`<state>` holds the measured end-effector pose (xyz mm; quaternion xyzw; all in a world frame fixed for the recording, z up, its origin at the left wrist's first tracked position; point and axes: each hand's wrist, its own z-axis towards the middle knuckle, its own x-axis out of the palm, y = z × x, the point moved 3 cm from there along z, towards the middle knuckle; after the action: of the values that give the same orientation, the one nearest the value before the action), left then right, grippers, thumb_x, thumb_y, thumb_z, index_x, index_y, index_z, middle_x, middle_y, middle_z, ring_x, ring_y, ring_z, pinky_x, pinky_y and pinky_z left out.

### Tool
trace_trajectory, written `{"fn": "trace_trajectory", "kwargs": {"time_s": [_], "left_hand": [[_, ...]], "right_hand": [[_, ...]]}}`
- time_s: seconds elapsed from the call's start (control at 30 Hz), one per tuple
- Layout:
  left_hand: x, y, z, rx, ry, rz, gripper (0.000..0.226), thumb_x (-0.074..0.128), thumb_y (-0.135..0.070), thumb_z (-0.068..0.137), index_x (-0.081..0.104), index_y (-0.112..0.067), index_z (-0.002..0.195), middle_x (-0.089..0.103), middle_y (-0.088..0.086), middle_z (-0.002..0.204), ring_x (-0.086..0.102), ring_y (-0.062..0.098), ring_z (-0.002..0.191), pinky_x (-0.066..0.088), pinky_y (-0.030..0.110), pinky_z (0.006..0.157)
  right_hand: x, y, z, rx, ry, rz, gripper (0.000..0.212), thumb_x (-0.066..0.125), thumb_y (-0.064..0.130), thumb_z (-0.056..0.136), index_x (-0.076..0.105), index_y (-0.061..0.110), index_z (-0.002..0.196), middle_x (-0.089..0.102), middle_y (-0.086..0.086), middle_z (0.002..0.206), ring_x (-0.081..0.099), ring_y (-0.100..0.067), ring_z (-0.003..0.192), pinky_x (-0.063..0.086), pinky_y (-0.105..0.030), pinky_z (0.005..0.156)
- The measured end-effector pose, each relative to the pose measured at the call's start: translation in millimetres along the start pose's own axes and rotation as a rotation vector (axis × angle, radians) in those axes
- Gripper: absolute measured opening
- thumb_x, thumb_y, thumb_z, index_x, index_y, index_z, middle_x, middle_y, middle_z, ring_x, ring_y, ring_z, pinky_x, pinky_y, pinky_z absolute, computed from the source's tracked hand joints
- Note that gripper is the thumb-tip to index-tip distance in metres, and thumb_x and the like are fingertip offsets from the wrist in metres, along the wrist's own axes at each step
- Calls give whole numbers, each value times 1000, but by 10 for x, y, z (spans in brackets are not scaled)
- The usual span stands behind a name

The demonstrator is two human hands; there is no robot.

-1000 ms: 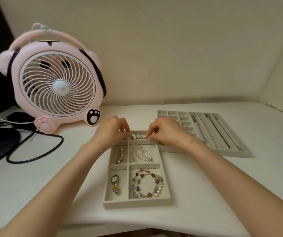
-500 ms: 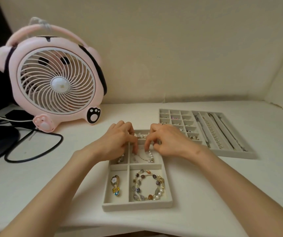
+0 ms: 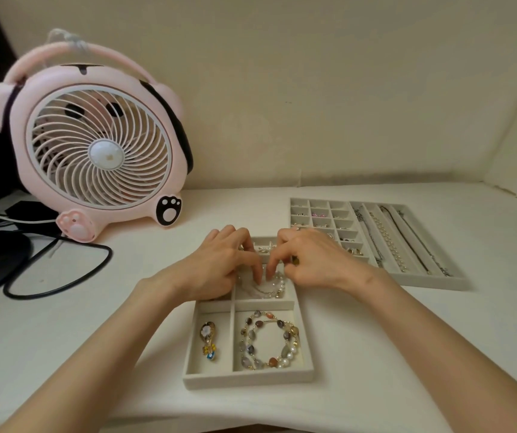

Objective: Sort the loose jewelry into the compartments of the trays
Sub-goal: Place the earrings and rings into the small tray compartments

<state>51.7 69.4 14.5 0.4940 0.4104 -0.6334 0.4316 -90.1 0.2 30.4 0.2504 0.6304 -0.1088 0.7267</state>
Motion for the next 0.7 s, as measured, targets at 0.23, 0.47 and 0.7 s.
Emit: {"fn": "trace_trajectory", "kwargs": {"time_s": [0.23,0.47,0.7], "left_hand": [[-40,87,46,6,-150,297,45,26,-13,66,67,-27,79,51,0,87,48,22,79,36,32,65],[18,114,73,-9,-209,257,37,29,-23,72,66,-28,73,51,-2,87,45,19,78,30,30,66],[88,123,74,-6,-160,44,41,27,-35,68,65,-28,80,44,-8,92,32,10,85,20,25,71]], "right_hand": [[35,-19,11,-10,-44,16,30,51,9,79,71,31,79,42,12,79,40,-4,73,24,-22,80],[57,-8,-7,-14,-14,21,15,56,24,83,68,32,82,47,10,87,46,-9,85,26,-24,78],[101,64,29,-15,15,-24,21,69,50,76,65,31,85,46,12,89,46,-12,88,34,-28,86]]}}
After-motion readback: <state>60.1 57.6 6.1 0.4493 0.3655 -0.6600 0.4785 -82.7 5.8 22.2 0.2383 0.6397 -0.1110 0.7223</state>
